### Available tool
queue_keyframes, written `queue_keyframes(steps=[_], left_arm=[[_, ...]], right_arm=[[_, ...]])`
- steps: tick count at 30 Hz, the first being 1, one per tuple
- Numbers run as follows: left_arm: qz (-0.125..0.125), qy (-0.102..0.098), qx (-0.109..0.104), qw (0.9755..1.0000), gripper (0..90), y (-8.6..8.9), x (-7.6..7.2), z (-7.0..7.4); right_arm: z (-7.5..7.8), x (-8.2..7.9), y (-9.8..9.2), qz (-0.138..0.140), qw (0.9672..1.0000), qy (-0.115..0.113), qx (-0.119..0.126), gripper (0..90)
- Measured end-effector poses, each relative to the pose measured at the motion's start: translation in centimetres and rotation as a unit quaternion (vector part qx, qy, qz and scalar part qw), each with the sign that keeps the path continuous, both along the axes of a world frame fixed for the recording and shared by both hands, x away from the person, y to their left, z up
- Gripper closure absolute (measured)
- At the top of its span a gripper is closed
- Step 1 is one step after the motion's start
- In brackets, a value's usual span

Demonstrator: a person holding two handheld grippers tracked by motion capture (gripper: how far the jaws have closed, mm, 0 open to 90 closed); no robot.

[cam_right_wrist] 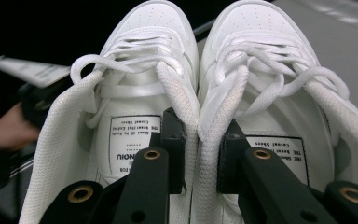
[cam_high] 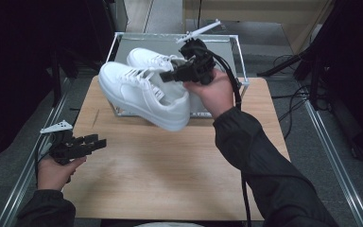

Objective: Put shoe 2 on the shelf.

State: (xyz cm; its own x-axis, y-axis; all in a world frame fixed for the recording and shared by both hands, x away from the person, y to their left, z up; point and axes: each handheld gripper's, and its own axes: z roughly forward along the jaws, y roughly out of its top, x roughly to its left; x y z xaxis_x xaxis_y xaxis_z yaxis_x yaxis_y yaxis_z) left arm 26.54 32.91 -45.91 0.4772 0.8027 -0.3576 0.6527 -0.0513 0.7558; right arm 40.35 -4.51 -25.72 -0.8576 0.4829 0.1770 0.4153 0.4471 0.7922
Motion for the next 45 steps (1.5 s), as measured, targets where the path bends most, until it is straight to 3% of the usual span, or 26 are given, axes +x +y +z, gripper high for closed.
queue_keyframes(steps=[4,6,10,12,16,19,21,22,24,28,29,32,35,37,41,43,45], left_arm=[[-0.015,0.0,-0.002,0.9999,43.5,-0.7,0.3,-0.1],[-0.026,0.0,0.001,0.9997,43.5,-1.1,0.4,-0.2],[-0.042,0.002,-0.002,0.9991,43.6,-1.7,0.7,-0.2],[-0.049,0.001,0.001,0.9988,43.7,-2.0,0.9,-0.2],[-0.054,-0.002,-0.004,0.9985,43.7,-2.3,1.3,-0.1],[-0.061,0.0,-0.004,0.9981,43.7,-2.6,1.5,-0.1],[-0.067,-0.002,-0.003,0.9977,44.0,-2.8,1.6,0.0],[-0.069,-0.005,-0.005,0.9976,44.2,-2.9,1.6,0.0],[-0.071,-0.005,-0.005,0.9974,44.3,-2.9,1.7,0.1],[-0.075,-0.004,-0.007,0.9972,44.3,-3.0,1.9,0.1],[-0.077,-0.003,-0.006,0.997,44.3,-3.0,1.9,0.1],[-0.076,-0.004,-0.009,0.9971,44.3,-3.1,2.0,0.2],[-0.079,-0.003,-0.003,0.9968,44.3,-3.2,2.0,0.1],[-0.082,-0.003,-0.001,0.9967,44.3,-3.4,2.0,0.1],[-0.089,-0.013,0.008,0.9959,44.3,-3.5,1.8,0.3],[-0.089,-0.014,0.008,0.9959,44.3,-3.5,1.8,0.4],[-0.088,-0.014,0.008,0.996,44.3,-3.5,1.8,0.4]], right_arm=[[-0.1,3.0,0.4,-0.073,0.9972,-0.012,-0.014,79.0],[-0.2,4.1,0.4,-0.096,0.995,-0.016,-0.022,79.0],[-0.3,6.7,0.6,-0.155,0.9873,-0.009,-0.032,78.9],[-0.3,7.5,0.9,-0.19,0.9813,-0.003,-0.031,78.8],[0.0,9.3,1.9,-0.258,0.9651,0.009,-0.042,78.7],[0.1,10.0,2.6,-0.323,0.9458,0.02,-0.03,78.6],[0.1,10.6,2.9,-0.351,0.9356,0.025,-0.025,78.6],[0.1,10.8,3.1,-0.36,0.9323,0.022,-0.028,78.6],[0.0,11.1,3.6,-0.367,0.929,0.013,-0.043,78.6],[-0.6,11.5,4.8,-0.393,0.9177,0.01,-0.059,77.8],[-0.9,11.5,5.2,-0.402,0.9133,0.017,-0.062,77.7],[-1.9,11.7,5.6,-0.418,0.9057,0.04,-0.06,75.9],[-1.8,11.5,5.9,-0.42,0.9048,0.036,-0.061,74.2],[-1.9,11.5,5.7,-0.418,0.906,0.035,-0.057,70.7],[-2.0,11.5,6.0,-0.406,0.9113,0.027,-0.064,60.7],[-1.9,11.2,5.6,-0.41,0.9107,0.024,-0.048,55.1],[-1.9,11.0,5.3,-0.406,0.9132,0.015,-0.035,51.2]])
